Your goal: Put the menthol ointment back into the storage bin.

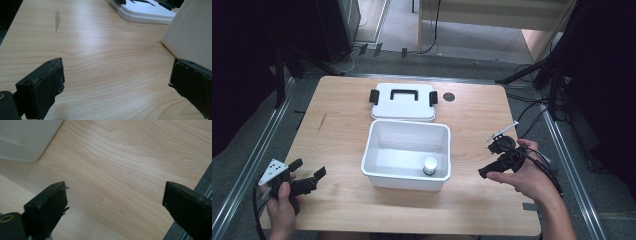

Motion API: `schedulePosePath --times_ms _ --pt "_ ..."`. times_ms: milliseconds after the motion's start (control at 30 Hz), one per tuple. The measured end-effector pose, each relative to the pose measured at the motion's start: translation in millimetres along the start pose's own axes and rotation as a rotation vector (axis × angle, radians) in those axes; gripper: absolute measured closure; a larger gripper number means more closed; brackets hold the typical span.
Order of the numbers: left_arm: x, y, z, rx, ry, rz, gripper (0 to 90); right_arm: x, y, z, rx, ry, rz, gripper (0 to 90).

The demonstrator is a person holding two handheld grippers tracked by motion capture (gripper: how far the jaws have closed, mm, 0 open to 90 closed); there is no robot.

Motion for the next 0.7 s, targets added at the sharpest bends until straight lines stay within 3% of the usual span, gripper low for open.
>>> schedulePosePath --times_ms 300,567,700 --pt "0.0 -0.3 0.0 0.004 -0.002 -0.001 0.3 22.7 15.7 24.5 0.085 0.117 -0.02 2.3" --pt "-0.1 -1.0 0.0 0.0 -0.005 0.002 0.3 51.2 31.8 58.1 0.207 0.288 -0.011 2.3" --pt "-0.3 -1.0 0.1 0.002 -0.01 0.002 0.3 64.1 41.0 76.3 0.258 0.376 -0.029 2.3"
Point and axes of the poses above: each handheld gripper's, and its own axes: x roughly forward along the jaws, z roughly out of its underside, y roughly to its right, the point moved 4 cm from there along x, roughly forward along the jaws, and after that the axes turned 6 degrees about x, right-handed, at the moved point
